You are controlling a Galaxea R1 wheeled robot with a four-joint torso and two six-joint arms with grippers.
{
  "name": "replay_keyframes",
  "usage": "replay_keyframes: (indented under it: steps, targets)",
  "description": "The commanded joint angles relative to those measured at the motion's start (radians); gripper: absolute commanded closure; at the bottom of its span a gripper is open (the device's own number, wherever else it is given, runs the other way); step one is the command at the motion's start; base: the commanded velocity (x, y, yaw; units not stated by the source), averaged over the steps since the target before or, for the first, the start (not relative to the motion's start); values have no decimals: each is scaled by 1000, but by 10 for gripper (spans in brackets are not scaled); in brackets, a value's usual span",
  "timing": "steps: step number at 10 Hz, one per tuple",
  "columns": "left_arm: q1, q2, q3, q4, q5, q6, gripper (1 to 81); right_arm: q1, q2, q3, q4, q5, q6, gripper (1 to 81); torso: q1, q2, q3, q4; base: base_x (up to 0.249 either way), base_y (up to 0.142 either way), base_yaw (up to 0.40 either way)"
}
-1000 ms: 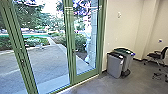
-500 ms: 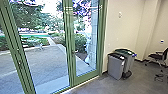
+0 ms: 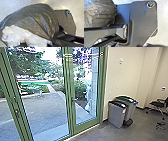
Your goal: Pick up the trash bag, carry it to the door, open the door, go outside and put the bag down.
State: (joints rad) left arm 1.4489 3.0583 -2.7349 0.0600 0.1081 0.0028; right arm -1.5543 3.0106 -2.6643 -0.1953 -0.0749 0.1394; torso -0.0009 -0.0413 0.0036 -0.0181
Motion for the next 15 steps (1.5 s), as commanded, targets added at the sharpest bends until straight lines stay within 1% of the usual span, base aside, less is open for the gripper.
replay_keyframes:
  steps: [1,2,3,5,9,15]
  targets:
    - [-66,1,0,4,48,5,811,48,6,3,-7,-51,-1,10,1,0,0,0,114,0,0]
    - [-61,1,0,6,11,6,811,45,7,3,-9,-40,-1,10,1,0,0,0,109,0,0]
    - [-60,1,0,7,-8,6,811,41,7,3,-7,-30,-1,10,1,0,0,0,109,0,0]
    - [-60,-1,0,15,-8,6,811,42,13,3,-7,-28,-1,10,1,0,0,0,109,0,0]
    - [-58,1,-5,15,-7,6,811,41,16,0,-9,-28,-1,10,1,0,0,0,110,0,0]
    - [-58,5,-6,17,1,6,811,42,16,-3,-12,-28,-1,10,1,0,0,0,114,-70,0]
